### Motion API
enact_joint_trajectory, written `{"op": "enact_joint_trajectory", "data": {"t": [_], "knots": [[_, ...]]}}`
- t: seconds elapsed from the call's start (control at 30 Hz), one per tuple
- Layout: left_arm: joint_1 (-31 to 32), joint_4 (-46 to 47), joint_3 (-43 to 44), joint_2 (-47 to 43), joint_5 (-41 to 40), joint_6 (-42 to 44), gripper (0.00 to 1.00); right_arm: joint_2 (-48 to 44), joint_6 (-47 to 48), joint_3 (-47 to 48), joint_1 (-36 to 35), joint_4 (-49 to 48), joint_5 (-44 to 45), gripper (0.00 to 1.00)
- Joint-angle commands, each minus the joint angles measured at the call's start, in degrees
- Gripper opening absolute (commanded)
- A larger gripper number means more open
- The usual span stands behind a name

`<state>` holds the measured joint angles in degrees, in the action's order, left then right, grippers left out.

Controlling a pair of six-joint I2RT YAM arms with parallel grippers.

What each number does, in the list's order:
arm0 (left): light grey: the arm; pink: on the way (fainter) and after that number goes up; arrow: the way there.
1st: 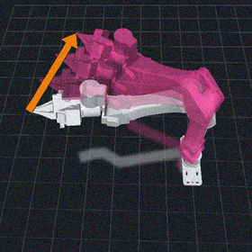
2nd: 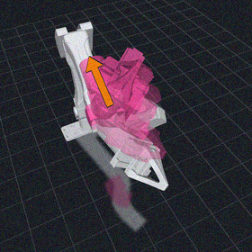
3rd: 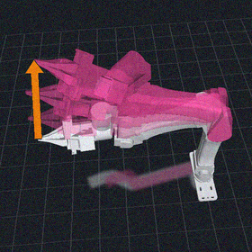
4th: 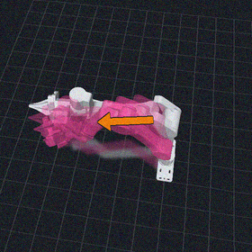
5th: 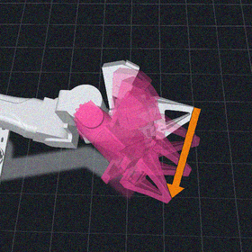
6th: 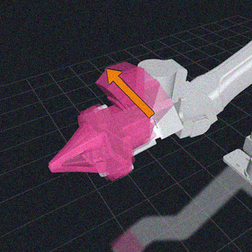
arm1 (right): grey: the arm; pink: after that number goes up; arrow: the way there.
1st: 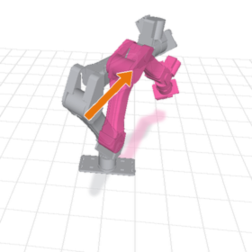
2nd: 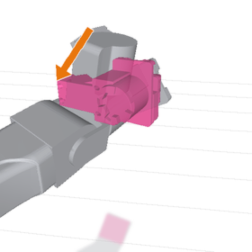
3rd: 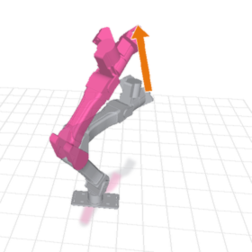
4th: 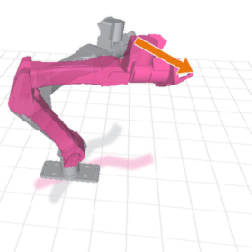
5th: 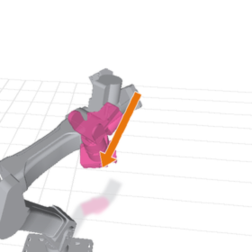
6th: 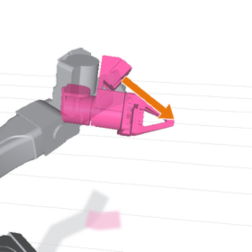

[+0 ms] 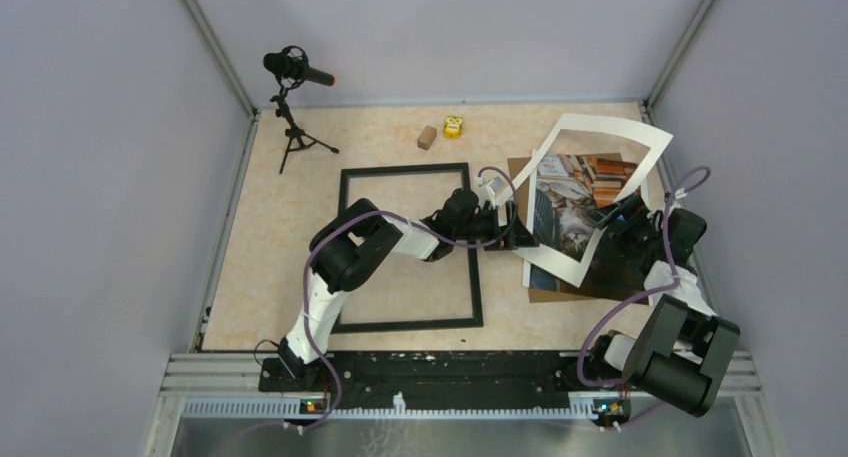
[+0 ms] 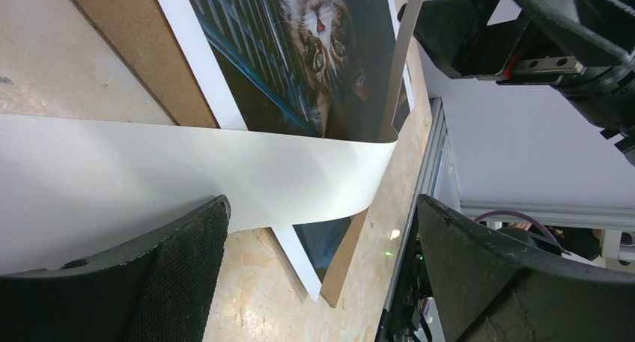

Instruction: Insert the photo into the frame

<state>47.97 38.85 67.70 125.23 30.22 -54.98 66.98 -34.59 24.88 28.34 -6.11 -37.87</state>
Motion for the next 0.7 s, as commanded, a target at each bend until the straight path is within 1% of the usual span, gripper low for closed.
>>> {"op": "enact_joint_trajectory", "data": {"t": [0.0,0.2,0.37,0.57,0.67], "knots": [[0.5,-3.3,-1.0,2.4,1.8,0.2,0.99,0.4,-0.5,3.8,0.5,-5.2,-4.7,0.98],[0.5,-2.9,-1.2,2.2,1.8,0.0,0.99,-1.0,-1.7,3.4,0.5,-6.2,-8.8,0.95],[0.5,-2.7,-0.7,2.9,2.5,-0.5,0.99,-4.4,-4.0,2.8,0.5,-6.3,-10.4,0.94],[0.5,-2.8,-0.8,2.7,2.3,-0.5,0.99,-9.0,-5.5,2.1,0.5,-3.7,-10.1,0.93],[0.5,-2.6,-1.0,2.6,2.2,-0.6,0.99,-11.3,-7.1,0.6,0.5,-4.2,-9.5,0.93]]}}
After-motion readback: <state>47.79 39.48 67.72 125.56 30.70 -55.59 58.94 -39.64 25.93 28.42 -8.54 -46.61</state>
